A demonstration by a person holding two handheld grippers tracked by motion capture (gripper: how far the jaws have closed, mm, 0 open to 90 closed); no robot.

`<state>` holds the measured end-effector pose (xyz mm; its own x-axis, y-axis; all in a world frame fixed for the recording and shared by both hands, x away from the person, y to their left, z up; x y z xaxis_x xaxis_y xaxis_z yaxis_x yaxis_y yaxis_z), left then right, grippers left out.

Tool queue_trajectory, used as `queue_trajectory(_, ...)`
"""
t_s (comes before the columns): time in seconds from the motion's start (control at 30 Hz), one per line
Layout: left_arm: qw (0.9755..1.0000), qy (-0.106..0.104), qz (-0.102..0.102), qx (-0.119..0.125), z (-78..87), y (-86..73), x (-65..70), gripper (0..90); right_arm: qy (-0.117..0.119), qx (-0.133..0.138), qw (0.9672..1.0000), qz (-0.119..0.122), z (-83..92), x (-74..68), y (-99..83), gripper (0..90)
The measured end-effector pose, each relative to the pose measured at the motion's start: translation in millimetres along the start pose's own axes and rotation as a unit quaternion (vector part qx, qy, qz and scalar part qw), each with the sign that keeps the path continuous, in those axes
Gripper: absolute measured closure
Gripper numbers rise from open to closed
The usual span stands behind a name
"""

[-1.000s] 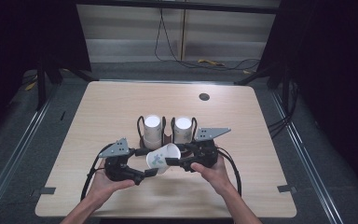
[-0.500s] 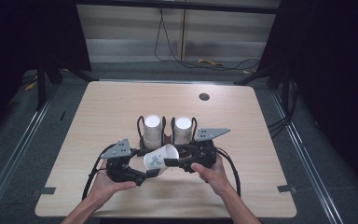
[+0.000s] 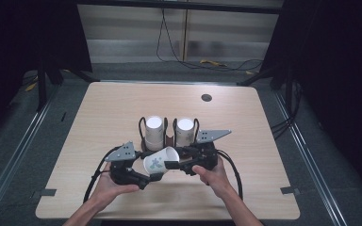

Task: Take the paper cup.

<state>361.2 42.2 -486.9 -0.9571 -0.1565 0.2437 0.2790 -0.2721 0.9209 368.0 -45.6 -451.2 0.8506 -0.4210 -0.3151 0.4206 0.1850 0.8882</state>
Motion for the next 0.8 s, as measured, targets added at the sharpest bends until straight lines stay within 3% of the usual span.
queue_trajectory(0.8, 1.0000, 0.002, -0.003, 0.000, -3.6, -3.4, -0.6, 20.2, 0.006, -0.008, 1.0000, -0.002, -2.0, -2.0, 0.0, 37.8)
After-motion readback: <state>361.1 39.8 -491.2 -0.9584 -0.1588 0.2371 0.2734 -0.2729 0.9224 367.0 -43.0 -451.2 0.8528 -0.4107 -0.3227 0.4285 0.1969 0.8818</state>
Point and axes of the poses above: each handheld gripper's, and its own axes: z roughly backward along the jaws, y roughly out of its top, x roughly to its right, the point moved 10 cm from there along -z, roughly forward along the jaws, and after that the axes turned 9 degrees about -y, right-handed, at the moved point
